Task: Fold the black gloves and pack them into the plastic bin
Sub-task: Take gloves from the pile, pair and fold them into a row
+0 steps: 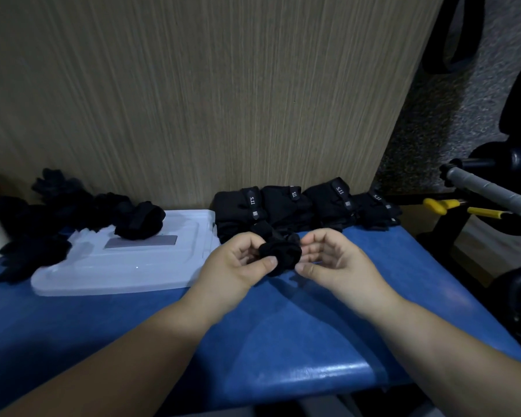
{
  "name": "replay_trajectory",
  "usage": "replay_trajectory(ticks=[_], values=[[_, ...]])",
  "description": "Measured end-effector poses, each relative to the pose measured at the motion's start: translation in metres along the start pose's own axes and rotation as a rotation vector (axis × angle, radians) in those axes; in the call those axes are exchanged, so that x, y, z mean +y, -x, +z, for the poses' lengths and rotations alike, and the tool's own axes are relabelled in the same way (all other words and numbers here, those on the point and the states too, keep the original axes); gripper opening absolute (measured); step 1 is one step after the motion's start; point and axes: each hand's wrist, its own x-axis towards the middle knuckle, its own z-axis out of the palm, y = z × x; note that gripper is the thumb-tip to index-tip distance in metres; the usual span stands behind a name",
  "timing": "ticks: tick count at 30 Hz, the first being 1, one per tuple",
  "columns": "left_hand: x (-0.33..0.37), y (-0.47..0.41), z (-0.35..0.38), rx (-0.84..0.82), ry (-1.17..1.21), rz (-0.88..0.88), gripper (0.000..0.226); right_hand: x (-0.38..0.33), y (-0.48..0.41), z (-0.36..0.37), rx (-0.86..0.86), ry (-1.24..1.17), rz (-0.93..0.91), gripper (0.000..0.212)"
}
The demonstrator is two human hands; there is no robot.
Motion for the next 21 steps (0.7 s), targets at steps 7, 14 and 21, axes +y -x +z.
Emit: replay_trajectory(ticks=[7,14,21], values=[[0.004,0.003,0.008,0.032,0.034,0.083,0.021,0.001,-0.001,0.005,0.035,0.071,0.013,0.03],[0.004,0.003,0.011,0.143,-0.103,0.161,0.021,-0.009,0.003,0.012,0.014,0.156,-0.041,0.023],[0.001,0.002,0.008,0.284,-0.404,0.115,0.022,-0.008,0.007,0.016,0.033,0.311,-0.098,0.029]])
